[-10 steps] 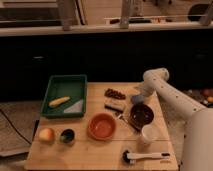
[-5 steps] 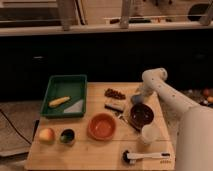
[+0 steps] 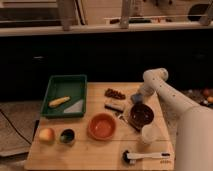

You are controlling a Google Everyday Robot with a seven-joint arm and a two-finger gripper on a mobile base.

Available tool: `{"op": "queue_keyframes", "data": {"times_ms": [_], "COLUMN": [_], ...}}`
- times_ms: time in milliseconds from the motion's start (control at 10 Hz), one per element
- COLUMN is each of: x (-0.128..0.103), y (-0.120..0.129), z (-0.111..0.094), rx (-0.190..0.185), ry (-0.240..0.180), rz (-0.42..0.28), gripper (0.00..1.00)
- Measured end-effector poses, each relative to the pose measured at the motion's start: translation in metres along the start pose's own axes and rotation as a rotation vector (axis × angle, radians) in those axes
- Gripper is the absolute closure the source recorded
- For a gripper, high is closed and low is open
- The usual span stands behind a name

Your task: Place sponge in red bowl

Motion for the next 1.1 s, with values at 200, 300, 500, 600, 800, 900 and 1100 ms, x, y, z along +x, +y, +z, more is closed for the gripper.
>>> {"op": "queue_keyframes", "data": {"times_ms": [200, 300, 500, 600, 800, 900, 1100], "x": [-0.005, -0.01, -0.017, -0.02, -0.029, -0.03, -0.037], "y": [-0.002, -0.003, -0.005, -0.007, -0.017, -0.019, -0.03], "z": [-0.014, -0.022, -0.04, -0.044, -0.064, -0.07, -0.086], "rx": [0.023, 0.039, 0.071, 0.083, 0.111, 0.118, 0.133], "ry": [0.0, -0.004, -0.004, -0.004, 0.0, 0.002, 0.006], "rz": [-0.041, -0.067, -0.105, -0.119, -0.158, -0.168, -0.197], "gripper": [1.0, 1.0, 1.0, 1.0, 1.0, 1.0, 1.0]}}
